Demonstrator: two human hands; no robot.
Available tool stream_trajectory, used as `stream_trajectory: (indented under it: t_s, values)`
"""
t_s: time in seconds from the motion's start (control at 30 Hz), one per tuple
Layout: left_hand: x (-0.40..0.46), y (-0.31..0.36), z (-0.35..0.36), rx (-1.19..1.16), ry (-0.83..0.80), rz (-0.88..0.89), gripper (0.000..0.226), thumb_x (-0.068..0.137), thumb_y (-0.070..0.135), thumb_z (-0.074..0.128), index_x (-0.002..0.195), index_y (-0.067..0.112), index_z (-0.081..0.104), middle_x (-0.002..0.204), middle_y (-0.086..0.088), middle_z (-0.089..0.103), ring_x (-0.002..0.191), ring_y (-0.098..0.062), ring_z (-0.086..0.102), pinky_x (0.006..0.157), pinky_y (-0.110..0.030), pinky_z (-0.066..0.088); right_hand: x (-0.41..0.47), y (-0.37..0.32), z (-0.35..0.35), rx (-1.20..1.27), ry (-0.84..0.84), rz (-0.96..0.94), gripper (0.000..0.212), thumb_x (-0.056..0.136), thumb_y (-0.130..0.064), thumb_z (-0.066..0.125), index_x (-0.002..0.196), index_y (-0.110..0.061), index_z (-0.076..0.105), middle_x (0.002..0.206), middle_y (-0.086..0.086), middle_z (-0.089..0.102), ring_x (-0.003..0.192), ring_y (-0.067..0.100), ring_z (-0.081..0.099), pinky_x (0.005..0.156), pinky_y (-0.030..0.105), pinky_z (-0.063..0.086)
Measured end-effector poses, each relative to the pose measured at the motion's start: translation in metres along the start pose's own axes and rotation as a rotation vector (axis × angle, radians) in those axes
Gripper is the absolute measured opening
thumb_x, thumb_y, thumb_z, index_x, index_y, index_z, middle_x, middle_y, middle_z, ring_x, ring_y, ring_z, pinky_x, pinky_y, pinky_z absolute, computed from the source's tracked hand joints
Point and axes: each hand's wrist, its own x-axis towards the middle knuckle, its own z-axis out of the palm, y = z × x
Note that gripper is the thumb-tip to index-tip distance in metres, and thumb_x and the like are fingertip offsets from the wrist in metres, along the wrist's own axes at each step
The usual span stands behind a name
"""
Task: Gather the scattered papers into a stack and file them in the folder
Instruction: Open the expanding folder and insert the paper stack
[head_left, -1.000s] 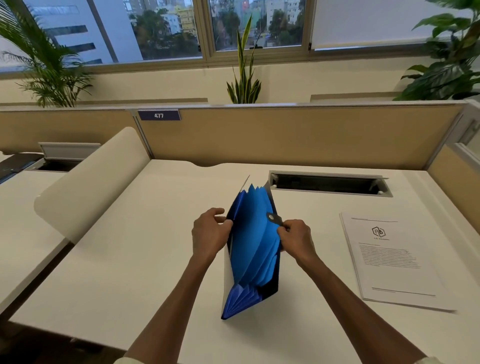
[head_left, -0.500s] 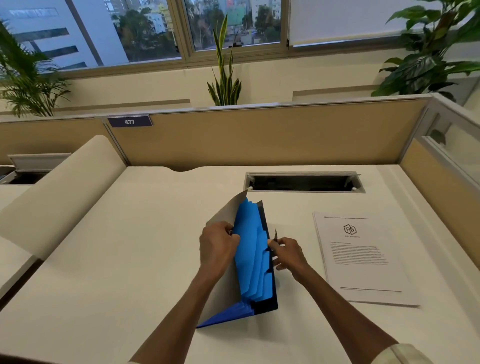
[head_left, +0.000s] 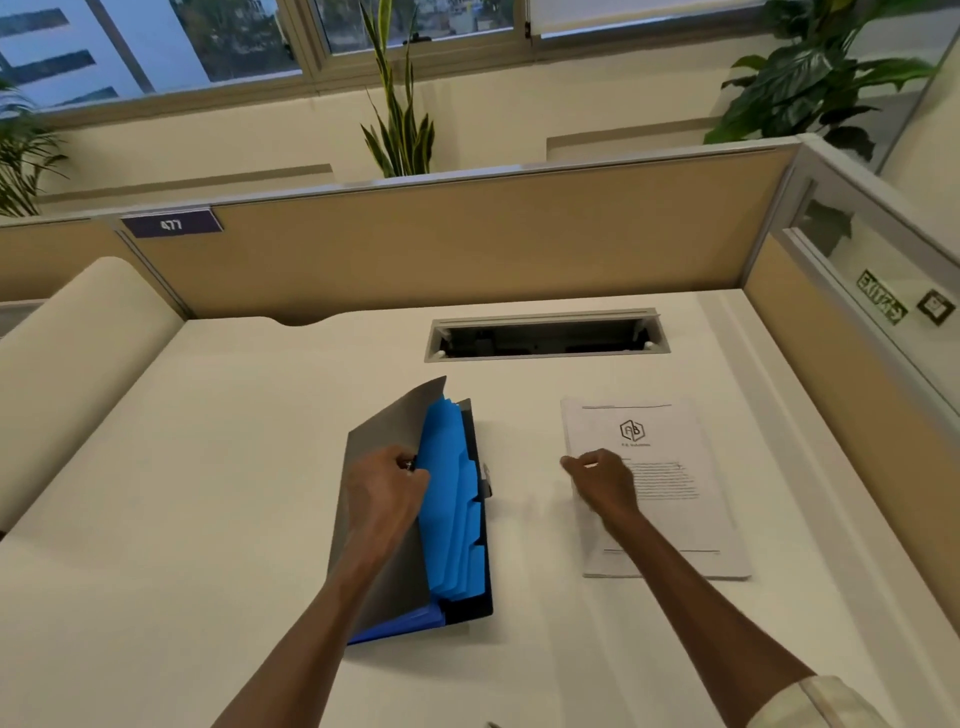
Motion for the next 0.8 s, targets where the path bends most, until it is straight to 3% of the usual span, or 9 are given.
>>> stream_trajectory:
  t_s: [0.07, 0.23, 0.33, 0.6, 0.7, 0.8]
  values:
    - [-0.001, 0.002, 0.007, 0.013, 0.002, -0.007, 0.015, 0.082, 0.012, 0.067, 0.081, 0.025, 0.06, 0.068, 0.017, 0.055, 0.058, -0.001, 0.051, 0.051, -0.011, 0.036, 0.014, 0.017, -0.028, -0.186, 0.122, 0.02, 0.046, 0.085, -0.037, 0.065, 0.116, -0.004, 0.061, 0.121, 0.017, 0.063, 0.114, 0.034, 0.058, 0.093, 0.037, 0.047]
    - [-0.01, 0.007, 0.015, 0.021, 0.003, -0.023, 0.021, 0.082, 0.013, 0.069, 0.072, 0.028, 0.058, 0.065, 0.017, 0.053, 0.06, -0.011, 0.061, 0.053, -0.017, 0.043, 0.036, 0.057, -0.084, -0.495, 0.329, 0.174, 0.07, 0.082, -0.042, 0.067, 0.127, 0.005, 0.042, 0.132, 0.03, 0.042, 0.125, 0.044, 0.037, 0.097, 0.051, 0.04]
    - [-0.012, 0.01, 0.019, 0.019, 0.005, -0.035, 0.026, 0.082, 0.014, 0.07, 0.07, 0.031, 0.056, 0.063, 0.019, 0.051, 0.061, -0.016, 0.064, 0.052, -0.018, 0.044, 0.044, 0.07, -0.097, -0.463, 0.268, 0.276, 0.084, 0.075, -0.047, 0.076, 0.13, 0.005, 0.038, 0.135, 0.029, 0.04, 0.128, 0.044, 0.035, 0.102, 0.053, 0.034]
    - [-0.013, 0.018, 0.027, -0.008, 0.024, -0.057, 0.014, 0.083, 0.012, 0.069, 0.081, 0.025, 0.063, 0.066, 0.02, 0.053, 0.058, -0.002, 0.052, 0.051, -0.01, 0.032, 0.058, 0.076, -0.095, -0.404, 0.171, 0.35, 0.089, 0.063, -0.039, 0.087, 0.126, 0.0, 0.039, 0.133, 0.023, 0.049, 0.125, 0.04, 0.044, 0.101, 0.049, 0.037]
    - [-0.013, 0.017, 0.026, 0.012, 0.045, -0.045, 0.015, 0.083, 0.012, 0.068, 0.078, 0.025, 0.061, 0.069, 0.013, 0.056, 0.057, -0.002, 0.05, 0.052, -0.011, 0.033, 0.066, 0.078, -0.102, -0.315, 0.124, 0.337, 0.09, 0.062, -0.038, 0.088, 0.126, 0.003, 0.04, 0.129, 0.023, 0.054, 0.12, 0.041, 0.052, 0.094, 0.046, 0.045]
    - [-0.011, 0.014, 0.025, 0.023, 0.067, -0.046, 0.016, 0.081, 0.012, 0.067, 0.074, 0.026, 0.062, 0.073, 0.009, 0.06, 0.059, -0.004, 0.051, 0.055, -0.016, 0.038, 0.075, 0.08, -0.113, -0.211, 0.051, 0.286, 0.076, 0.071, -0.047, 0.08, 0.118, 0.005, 0.053, 0.121, 0.023, 0.061, 0.111, 0.04, 0.059, 0.084, 0.04, 0.048]
